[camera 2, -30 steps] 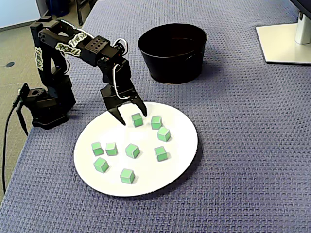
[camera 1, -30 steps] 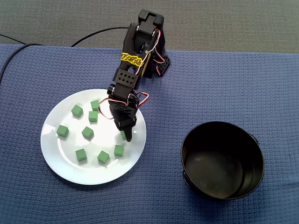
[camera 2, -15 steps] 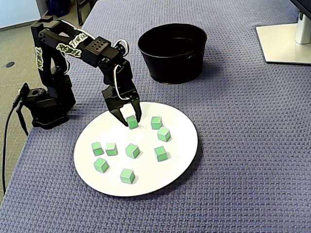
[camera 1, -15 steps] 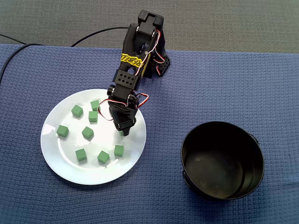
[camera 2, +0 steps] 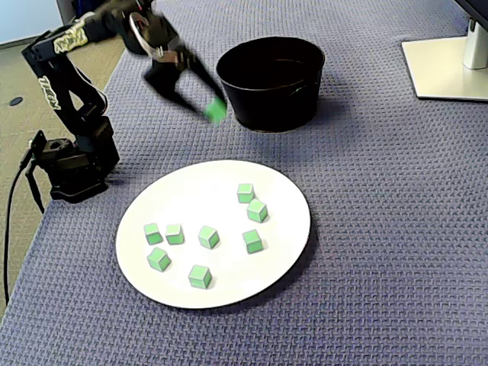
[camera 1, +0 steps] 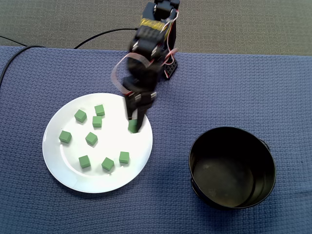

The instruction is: Pick up the items on the white plate and put them in the black container.

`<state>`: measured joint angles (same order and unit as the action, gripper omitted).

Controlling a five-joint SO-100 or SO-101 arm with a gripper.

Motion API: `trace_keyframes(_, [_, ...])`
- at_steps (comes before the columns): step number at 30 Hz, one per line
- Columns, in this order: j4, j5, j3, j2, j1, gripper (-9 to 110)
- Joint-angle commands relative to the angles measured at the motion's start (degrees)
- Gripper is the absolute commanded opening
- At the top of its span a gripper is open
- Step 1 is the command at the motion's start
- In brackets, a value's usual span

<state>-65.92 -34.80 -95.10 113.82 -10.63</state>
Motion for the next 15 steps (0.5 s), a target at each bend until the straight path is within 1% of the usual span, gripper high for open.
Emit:
trace_keyframes(1, [0.88, -2.64, 8.00, 4.48, 12.13, 0])
trace_keyframes(5, [11.78, -8.44, 6.50, 3.87, 23.03, 0])
trace_keyframes(7, [13.80, -10.20, 6.77, 2.20, 27.51, 0])
trace_keyframes(10, [15.21, -9.32, 8.09, -3.69, 32.43, 0])
trace_keyframes(12, [15.38, -7.38, 9.23, -8.35, 34.10, 0])
trace_keyframes(15, [18.11, -6.42, 6.77, -12.13, 35.77, 0])
